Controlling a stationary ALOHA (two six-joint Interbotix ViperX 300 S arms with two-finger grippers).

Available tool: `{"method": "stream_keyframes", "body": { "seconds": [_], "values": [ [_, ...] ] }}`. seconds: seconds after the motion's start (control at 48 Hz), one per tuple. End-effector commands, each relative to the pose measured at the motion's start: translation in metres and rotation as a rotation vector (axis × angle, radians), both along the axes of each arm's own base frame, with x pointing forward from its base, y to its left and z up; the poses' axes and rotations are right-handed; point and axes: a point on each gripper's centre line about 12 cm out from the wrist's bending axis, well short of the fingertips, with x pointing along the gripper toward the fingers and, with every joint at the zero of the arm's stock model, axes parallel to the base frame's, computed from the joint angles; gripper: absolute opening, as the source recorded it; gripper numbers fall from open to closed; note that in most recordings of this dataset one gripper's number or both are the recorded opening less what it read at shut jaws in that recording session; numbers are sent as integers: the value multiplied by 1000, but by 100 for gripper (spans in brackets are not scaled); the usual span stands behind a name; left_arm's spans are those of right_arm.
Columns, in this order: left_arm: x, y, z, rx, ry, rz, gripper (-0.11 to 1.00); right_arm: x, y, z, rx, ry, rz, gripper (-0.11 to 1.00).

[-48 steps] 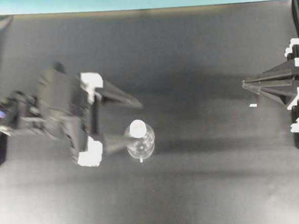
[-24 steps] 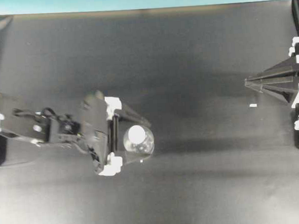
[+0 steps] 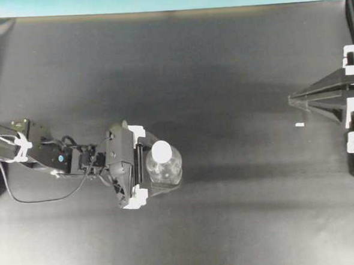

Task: Open the bottle cap by holding the bottle with the left arm and twisting the cap with the right arm.
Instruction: 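Reach the left gripper to the clear bottle and close around its body, then move the right gripper over the white cap and close on it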

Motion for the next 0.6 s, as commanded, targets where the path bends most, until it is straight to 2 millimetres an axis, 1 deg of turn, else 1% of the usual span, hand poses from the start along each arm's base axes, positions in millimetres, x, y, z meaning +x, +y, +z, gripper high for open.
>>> {"method": "stream_keyframes", "body": {
  "seconds": [0.0,0.104,0.208,0.312,0.396,0.437,0.479,0.521,0.583],
  "values": [
    [2,-1,1,0,-8,-5,96,7,4,10,22,48,18,-2],
    [2,-2,1,5,-6,-9,93,14,10,13,32,167,48,-2],
    [1,-2,0,12,-5,-12,88,26,18,19,45,310,86,-1],
    [1,-2,0,14,-4,-13,83,42,22,26,72,451,105,-1],
    [2,-2,0,14,-7,-11,82,58,25,35,103,549,121,2],
    [2,-2,0,15,-7,-13,82,68,27,37,117,611,132,5],
    [2,-2,-1,15,-4,-13,82,76,29,41,133,650,141,12],
    [2,-1,-1,15,-3,-12,82,86,31,42,151,692,150,19],
    [1,-1,-2,15,-1,-12,82,100,33,47,187,734,159,32]
  ]
}}
